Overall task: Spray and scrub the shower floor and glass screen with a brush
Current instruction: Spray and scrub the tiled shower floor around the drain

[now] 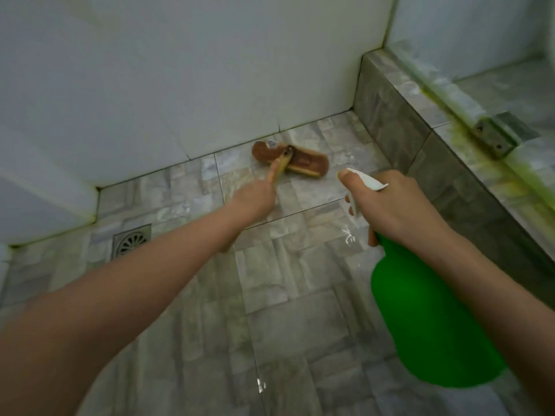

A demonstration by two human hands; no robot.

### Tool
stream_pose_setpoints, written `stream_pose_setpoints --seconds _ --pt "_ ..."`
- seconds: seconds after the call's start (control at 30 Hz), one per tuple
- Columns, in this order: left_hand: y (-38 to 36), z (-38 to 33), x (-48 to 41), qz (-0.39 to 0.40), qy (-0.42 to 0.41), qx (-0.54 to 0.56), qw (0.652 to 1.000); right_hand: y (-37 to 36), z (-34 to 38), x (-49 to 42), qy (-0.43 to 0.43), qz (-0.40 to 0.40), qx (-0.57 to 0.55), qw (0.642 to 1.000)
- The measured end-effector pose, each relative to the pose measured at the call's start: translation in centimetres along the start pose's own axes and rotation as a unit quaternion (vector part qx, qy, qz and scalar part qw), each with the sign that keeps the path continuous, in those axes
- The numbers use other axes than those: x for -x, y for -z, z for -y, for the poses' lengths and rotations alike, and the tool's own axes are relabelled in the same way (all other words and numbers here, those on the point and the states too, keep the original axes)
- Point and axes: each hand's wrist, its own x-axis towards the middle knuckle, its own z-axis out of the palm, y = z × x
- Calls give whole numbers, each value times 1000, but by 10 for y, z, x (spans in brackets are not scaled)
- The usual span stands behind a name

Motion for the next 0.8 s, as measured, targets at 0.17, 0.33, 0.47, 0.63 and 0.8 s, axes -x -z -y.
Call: stream_pose_setpoints --seconds 0.17,0.33,0.47,0.63,0.8 --pt "-10 4 37 16 44 51 998 -4 24 -19 19 -6 -12 1000" --pt "-38 49 135 52 25 -3 998 -16 62 -3 40 6 35 999" --pt "-18 59 73 8 39 61 997 -30 96 11 66 1 50 997" --pt "-31 61 110 -14 54 183 981 -49 134 28 61 -10 43 997" --pt "-55 93 159 -1 -4 105 994 -54 154 42 49 18 55 997"
